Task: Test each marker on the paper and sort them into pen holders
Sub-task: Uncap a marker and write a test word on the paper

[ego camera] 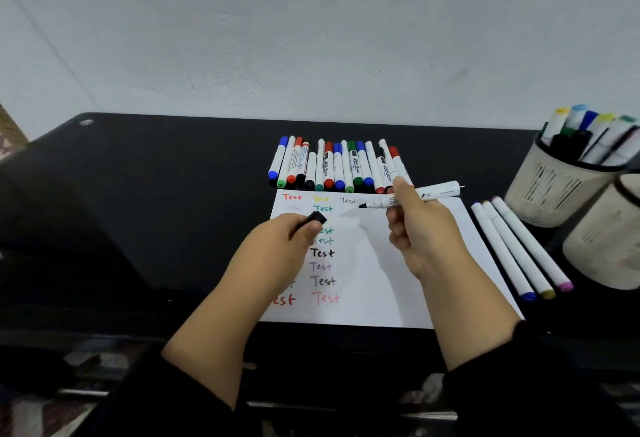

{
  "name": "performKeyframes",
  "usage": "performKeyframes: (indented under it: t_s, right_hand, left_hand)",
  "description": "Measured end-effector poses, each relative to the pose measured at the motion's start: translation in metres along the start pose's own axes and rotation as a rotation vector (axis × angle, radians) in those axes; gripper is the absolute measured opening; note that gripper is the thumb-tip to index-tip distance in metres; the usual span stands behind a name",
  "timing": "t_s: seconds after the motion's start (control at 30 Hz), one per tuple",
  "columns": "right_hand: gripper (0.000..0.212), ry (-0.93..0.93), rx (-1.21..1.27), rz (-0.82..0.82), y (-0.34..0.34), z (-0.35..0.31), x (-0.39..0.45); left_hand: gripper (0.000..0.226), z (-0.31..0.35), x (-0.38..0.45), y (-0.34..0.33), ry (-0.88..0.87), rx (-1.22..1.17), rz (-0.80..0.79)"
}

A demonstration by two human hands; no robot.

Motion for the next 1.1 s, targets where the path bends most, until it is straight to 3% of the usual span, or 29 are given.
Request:
performKeyframes:
  t_s: [0.23,0.43,0.97,1.1]
  right_hand:
    - [0.024,0.170,-0.289,0.014,-0.009,-0.025,0.031]
    - [0.027,0.263,-0.467,0.028,-0.013,-0.010,0.052]
    - [0.030,0.258,-0.643,-0.056,-0.020,0.006,0.068]
    - [0.027,0.267,-0.641,-0.014,-0.017,0.006,0.070]
  left_hand:
    - [0.014,-0.001,0.012,0.008,-0.054,-0.078,0.041]
    - [0.024,-0.005,0.025,0.004,-0.056,-0.061,0.037]
    - [0.032,-0.010,0.032,0.004,-0.033,-0.075,0.068]
    - [0.031,-0.010,0.031,0.002,-0.036,-0.075,0.071]
Point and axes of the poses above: each hand's wrist, its own x-axis towards the middle knuckle, its own y-axis out of the back of the hand, z = x × y, the point moved 6 cm from there along x, towards the middle knuckle, and after that the axes turned 15 degrees about -z, right-handed, at the moved point
